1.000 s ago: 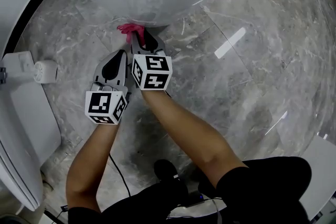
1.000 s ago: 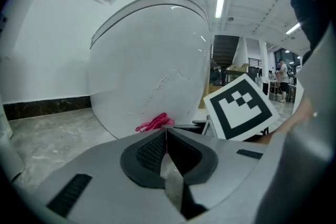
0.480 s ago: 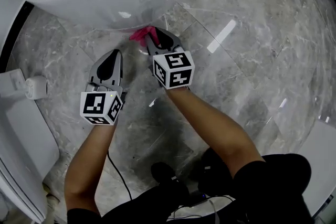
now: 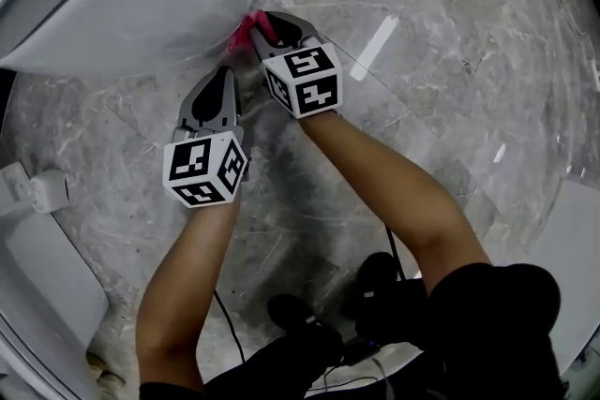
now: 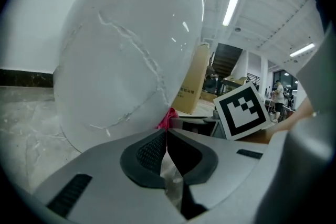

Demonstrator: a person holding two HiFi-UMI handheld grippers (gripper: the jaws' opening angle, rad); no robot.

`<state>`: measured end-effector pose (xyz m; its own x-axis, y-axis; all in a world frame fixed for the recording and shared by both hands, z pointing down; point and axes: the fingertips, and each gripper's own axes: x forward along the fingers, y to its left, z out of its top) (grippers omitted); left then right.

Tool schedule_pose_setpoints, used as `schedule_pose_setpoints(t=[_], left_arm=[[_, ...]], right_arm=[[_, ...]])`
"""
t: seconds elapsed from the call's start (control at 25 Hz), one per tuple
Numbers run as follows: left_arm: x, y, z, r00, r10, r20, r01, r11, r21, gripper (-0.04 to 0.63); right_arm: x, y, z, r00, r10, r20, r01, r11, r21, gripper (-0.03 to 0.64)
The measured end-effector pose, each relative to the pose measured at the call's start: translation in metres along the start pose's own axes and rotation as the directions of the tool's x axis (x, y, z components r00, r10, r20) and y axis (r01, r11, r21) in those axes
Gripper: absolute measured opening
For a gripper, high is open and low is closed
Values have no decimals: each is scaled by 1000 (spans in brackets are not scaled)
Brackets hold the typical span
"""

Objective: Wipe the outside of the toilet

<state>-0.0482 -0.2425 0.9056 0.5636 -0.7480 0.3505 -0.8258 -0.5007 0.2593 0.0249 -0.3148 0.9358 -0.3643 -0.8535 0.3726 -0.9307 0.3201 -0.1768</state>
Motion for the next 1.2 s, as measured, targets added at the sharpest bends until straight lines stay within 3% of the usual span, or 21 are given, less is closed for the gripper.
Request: schedule_pose_setpoints(t=[0.12,0.24,0.44,0.52,0.64,0.72,0.92,1.04,1.2], left_arm=[[16,-4,5,999,37,1,-37,999,-25,14],[31,-16,10,1000,26,3,-26,999,-20,14],[46,-28,17,1000,8,8,-8,1000,-25,14],[44,-34,18,1000,-28,8,28,999,-22,14],[33,-42,14,994,-112,-3,112,994,16,14],[23,-42,13,991,-135,-12,135,991,16,14],[-20,-35,45,991,-130,22,130,991,-23,14],[-60,-43,65,991,-134,-14,134,991,-12,14],[-126,-55,112,988,-137,-65,138,990,20,14]], right_arm=[[14,-31,23,1000,-10,16,11,999,-41,112],[34,-51,46,1000,-5,10,5,995,-99,110],[57,-67,62,1000,-11,25,13,997,-82,107],[60,-70,63,1000,-11,24,13,997,-77,109],[51,-78,59,999,-43,28,43,999,12,116],[37,-80,59,998,-52,30,50,998,41,115],[-18,-54,79,1000,-4,7,5,999,-34,115],[-72,-32,83,998,27,-62,-27,1000,6,115],[-155,10,121,985,115,-126,-120,992,-29,115]])
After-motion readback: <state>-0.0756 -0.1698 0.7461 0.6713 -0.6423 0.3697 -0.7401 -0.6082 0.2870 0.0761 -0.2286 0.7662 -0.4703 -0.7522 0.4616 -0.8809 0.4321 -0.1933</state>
